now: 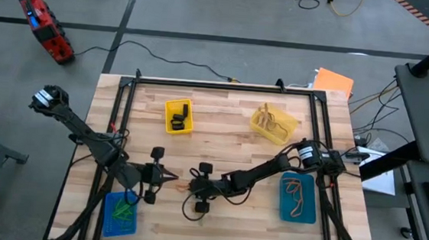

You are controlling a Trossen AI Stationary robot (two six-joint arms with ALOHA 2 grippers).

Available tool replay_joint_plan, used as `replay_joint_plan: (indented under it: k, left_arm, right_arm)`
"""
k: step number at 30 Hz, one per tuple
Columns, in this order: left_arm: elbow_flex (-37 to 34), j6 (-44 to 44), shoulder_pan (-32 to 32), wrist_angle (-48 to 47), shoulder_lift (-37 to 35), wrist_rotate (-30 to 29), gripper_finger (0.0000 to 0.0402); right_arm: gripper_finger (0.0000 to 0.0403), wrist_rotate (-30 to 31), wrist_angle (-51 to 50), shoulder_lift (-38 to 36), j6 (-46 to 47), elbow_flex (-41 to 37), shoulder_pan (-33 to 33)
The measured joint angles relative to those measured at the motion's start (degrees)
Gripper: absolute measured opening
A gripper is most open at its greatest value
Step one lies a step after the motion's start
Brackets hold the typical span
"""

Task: Sort rubber bands into baskets
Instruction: Put the orange rubber band into the right blue bin

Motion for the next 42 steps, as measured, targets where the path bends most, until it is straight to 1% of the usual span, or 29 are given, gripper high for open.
replay_joint_plan:
  k: [4, 6, 11, 14, 17, 21, 23, 25, 26, 29, 31, 34, 37, 39, 42]
  left_arm:
    - [0.0, 0.0, 0.0, -1.3, 0.0, -2.4, 0.0]
    - [0.0, -0.1, 0.0, -2.2, 0.1, -3.1, 0.0]
    - [0.0, -0.4, 0.0, -3.0, 0.1, -3.1, 0.0]
    - [0.0, -0.2, 0.0, -3.1, 0.1, -3.1, 0.0]
    - [0.0, -0.2, 0.0, -3.9, 0.1, -3.1, 0.0]
    - [0.0, -0.2, 0.0, -4.6, 0.1, -4.2, 0.0]
    - [0.0, -0.2, 0.0, -4.6, 0.1, -4.6, 0.0]
    - [0.0, -0.2, 0.1, -4.6, 0.1, -4.6, 0.0]
    - [0.0, -0.2, 0.1, -4.5, 0.1, -4.6, 0.0]
    - [0.0, -0.2, 0.1, -4.1, 0.1, -4.6, 0.0]
    - [0.0, -0.2, 0.1, -4.0, 0.2, -4.6, 0.0]
    - [0.0, -0.2, 0.1, -3.9, 0.6, -4.6, 0.0]
    - [0.0, -0.2, 0.1, -3.5, 1.3, -4.6, 0.0]
    - [0.0, -0.2, 0.1, -3.6, 1.8, -4.6, 0.0]
    - [0.0, -0.2, 0.1, -3.0, 2.6, -4.6, 0.0]
  right_arm:
    - [0.0024, -0.3, 0.4, 0.1, -2.1, -0.1, 0.0]
    - [0.0015, -0.7, 0.7, 0.0, -3.4, -0.1, 0.0]
    - [0.0009, -1.2, -1.2, -2.3, -5.6, -0.3, 0.1]
    - [0.0009, -1.2, -7.0, -5.6, -6.4, -0.5, 0.2]
    - [0.0009, -1.1, -15.0, -10.8, -6.3, -0.5, 0.4]
    - [0.0008, -1.9, -31.3, -20.2, -3.6, -0.4, 1.6]
    - [0.0008, -3.7, -40.0, -25.6, 0.8, -0.4, 2.4]
    - [0.0008, -6.3, -50.5, -31.1, 7.9, -0.3, 3.4]
    - [0.0008, -8.4, -56.3, -33.5, 13.0, -0.2, 3.9]
    - [0.0008, -14.3, -73.5, -39.1, 32.6, -0.8, 5.9]
    - [0.0008, -17.6, -80.9, -42.2, 44.3, -1.7, 8.1]
    - [0.0008, -21.0, -86.0, -46.4, 56.6, -4.8, 12.5]
    - [0.0008, -22.1, -85.9, -49.2, 65.6, -9.4, 16.2]
    - [0.0009, -21.9, -86.1, -50.2, 69.6, -12.4, 17.9]
    - [0.001, -19.9, -86.0, -50.8, 73.5, -16.7, 19.6]
